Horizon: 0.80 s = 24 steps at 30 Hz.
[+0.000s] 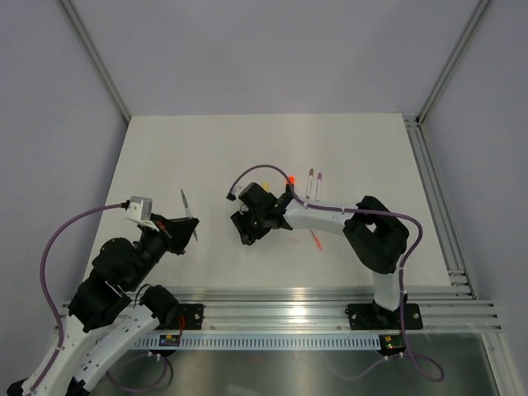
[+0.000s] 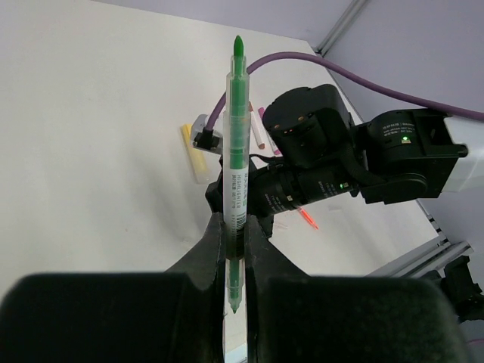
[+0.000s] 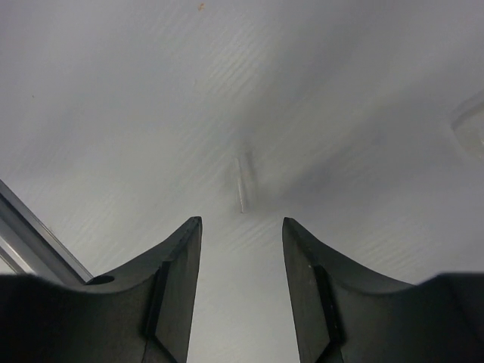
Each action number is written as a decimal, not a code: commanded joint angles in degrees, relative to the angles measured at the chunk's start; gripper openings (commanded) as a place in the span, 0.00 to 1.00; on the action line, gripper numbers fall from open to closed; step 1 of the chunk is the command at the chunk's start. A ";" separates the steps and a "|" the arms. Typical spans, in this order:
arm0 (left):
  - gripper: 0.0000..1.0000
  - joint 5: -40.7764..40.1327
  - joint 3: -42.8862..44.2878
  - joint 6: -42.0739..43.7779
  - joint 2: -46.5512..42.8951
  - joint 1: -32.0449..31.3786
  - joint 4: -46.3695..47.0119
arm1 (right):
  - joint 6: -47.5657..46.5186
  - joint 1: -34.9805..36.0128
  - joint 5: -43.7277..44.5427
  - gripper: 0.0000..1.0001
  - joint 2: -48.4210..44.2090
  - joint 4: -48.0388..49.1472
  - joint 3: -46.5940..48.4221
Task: Insert the pens into the pen caps
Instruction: Insert the pen cap onto the pen.
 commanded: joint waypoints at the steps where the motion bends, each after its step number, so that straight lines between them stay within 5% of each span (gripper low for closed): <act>1: 0.00 -0.83 2.25 1.91 0.08 -0.02 1.05 | -3.18 1.15 1.97 0.53 2.21 -2.81 4.31; 24: 0.00 -0.47 1.90 2.08 -2.64 2.18 0.79 | -4.33 4.67 10.32 0.33 10.92 -9.31 12.13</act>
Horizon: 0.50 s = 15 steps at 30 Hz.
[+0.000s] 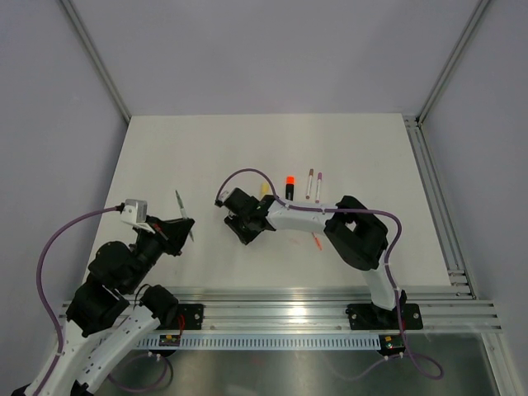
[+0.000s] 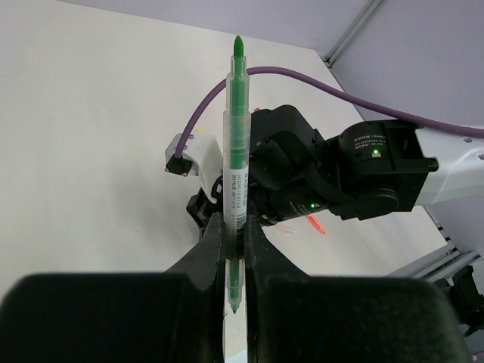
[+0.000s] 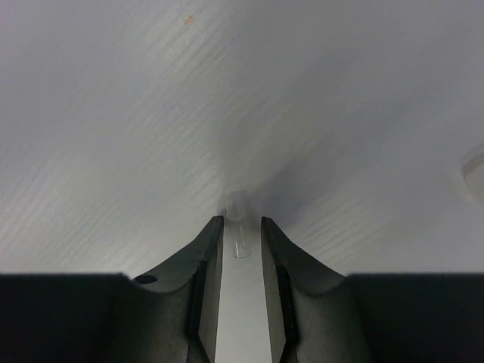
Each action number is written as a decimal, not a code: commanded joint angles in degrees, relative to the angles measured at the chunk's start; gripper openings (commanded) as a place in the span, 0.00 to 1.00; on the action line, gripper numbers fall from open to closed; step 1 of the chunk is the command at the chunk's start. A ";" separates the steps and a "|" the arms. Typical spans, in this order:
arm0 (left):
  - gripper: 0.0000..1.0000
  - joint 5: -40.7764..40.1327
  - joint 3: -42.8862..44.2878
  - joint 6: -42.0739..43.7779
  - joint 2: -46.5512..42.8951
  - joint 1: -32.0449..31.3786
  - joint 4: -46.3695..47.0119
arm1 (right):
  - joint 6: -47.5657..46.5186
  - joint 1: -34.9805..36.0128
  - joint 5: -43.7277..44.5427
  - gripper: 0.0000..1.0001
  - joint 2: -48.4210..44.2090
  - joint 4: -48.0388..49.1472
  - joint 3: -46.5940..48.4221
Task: Insert the pens into the pen caps
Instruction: Insert the pen cap onto the pen.
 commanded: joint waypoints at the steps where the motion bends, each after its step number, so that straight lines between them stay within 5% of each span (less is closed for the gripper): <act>1: 0.00 -0.48 1.90 1.12 -0.56 0.35 2.12 | -0.35 1.22 2.73 0.33 2.24 -2.82 2.80; 6: 0.00 0.23 1.81 0.86 -0.30 0.35 2.03 | 0.70 1.48 4.49 0.29 3.56 -5.20 4.30; 15: 0.00 0.84 1.46 0.42 0.40 0.35 2.29 | 3.34 1.57 2.91 0.09 0.32 -4.41 2.19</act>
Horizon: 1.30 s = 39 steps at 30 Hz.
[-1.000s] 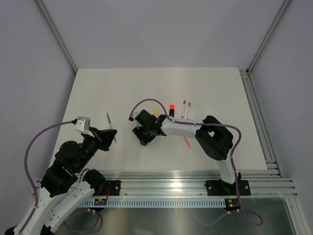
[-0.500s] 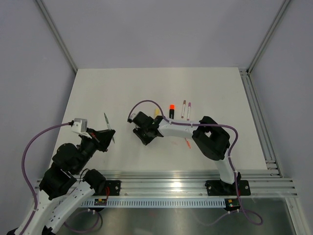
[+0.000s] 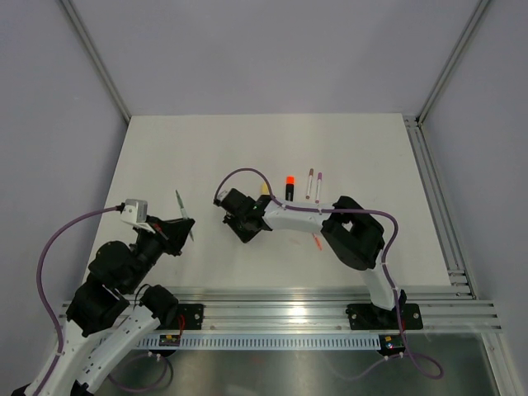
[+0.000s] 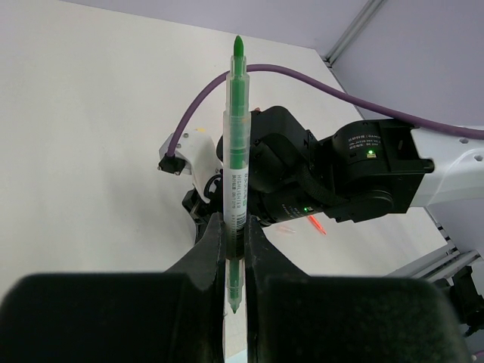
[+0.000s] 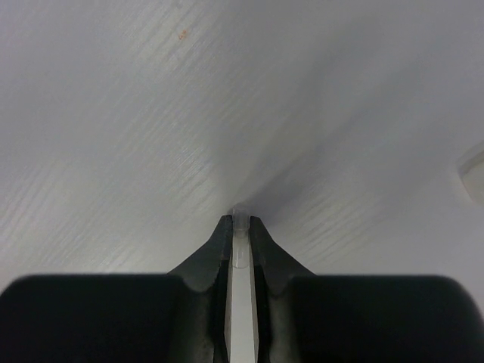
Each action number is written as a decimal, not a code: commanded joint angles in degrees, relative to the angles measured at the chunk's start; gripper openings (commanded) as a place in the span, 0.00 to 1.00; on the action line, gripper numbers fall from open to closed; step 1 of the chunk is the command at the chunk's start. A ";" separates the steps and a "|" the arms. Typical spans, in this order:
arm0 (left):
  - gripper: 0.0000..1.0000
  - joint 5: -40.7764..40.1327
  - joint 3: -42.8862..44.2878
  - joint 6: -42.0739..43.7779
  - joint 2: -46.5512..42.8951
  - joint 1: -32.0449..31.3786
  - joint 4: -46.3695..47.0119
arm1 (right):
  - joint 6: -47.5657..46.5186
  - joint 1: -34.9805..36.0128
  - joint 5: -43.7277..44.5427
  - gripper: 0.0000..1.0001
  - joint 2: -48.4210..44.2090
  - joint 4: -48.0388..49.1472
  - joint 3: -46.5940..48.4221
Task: Insert the pens into the pen caps
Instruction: Insert the pen cap onto the pen.
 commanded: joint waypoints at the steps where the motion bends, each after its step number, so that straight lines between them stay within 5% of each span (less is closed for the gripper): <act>1: 0.00 1.47 1.46 0.35 1.04 0.28 2.62 | 1.59 0.67 0.07 0.04 -2.26 -1.98 -1.09; 9: 0.00 11.12 -0.91 -1.05 4.73 0.28 8.24 | 8.44 0.41 0.34 0.00 -15.26 8.90 -10.39; 18: 0.00 27.11 -6.36 -5.09 8.86 0.28 22.47 | 11.96 0.41 7.62 0.00 -45.14 23.24 -29.02; 24: 0.00 37.85 -7.15 -7.20 13.52 0.19 31.97 | 12.75 0.41 5.70 0.00 -59.99 30.98 -32.29; 39: 0.00 44.11 -7.95 -7.73 16.77 0.11 36.20 | 19.52 -0.38 3.23 0.00 -55.45 46.43 -24.38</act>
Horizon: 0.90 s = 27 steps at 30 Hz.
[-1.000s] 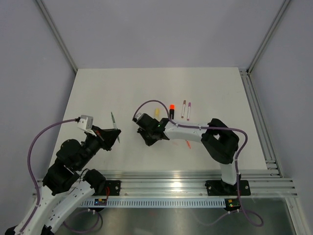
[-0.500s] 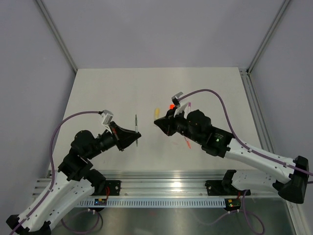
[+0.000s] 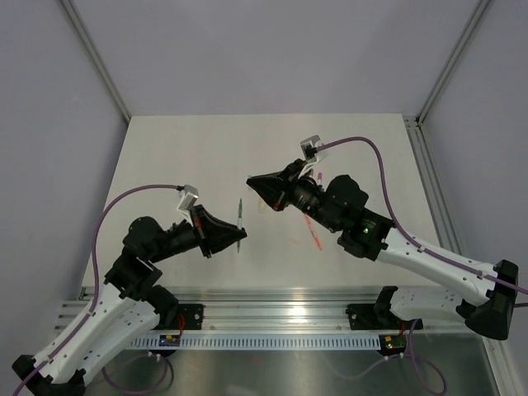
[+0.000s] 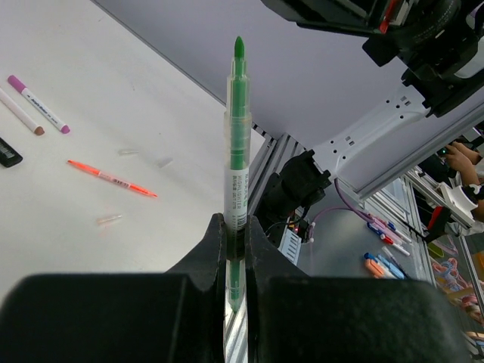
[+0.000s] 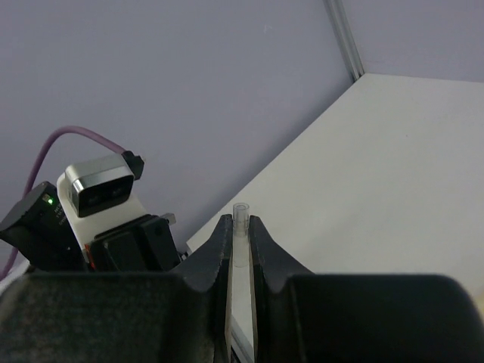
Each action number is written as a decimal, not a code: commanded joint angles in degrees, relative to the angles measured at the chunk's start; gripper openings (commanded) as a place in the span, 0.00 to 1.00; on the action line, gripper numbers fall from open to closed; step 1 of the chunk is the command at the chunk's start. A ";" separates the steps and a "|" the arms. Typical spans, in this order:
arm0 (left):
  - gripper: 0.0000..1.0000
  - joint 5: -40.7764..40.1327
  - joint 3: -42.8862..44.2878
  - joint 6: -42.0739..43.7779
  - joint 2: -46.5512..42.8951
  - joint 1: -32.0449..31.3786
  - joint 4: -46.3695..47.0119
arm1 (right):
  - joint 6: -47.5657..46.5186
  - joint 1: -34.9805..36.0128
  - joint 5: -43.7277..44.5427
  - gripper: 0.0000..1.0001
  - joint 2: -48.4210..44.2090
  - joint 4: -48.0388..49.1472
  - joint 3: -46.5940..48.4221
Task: Insert the pens into the pen caps
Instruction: Insert the pen cap onto the pen.
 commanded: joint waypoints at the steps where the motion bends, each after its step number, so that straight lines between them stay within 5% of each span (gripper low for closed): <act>1: 0.00 2.73 0.29 -0.15 0.45 0.02 4.29 | 2.43 -0.36 -0.37 0.00 1.47 8.54 2.55; 27: 0.00 -3.16 1.00 0.47 -0.61 0.02 1.48 | 5.33 -0.27 -5.65 0.00 1.21 13.48 -4.31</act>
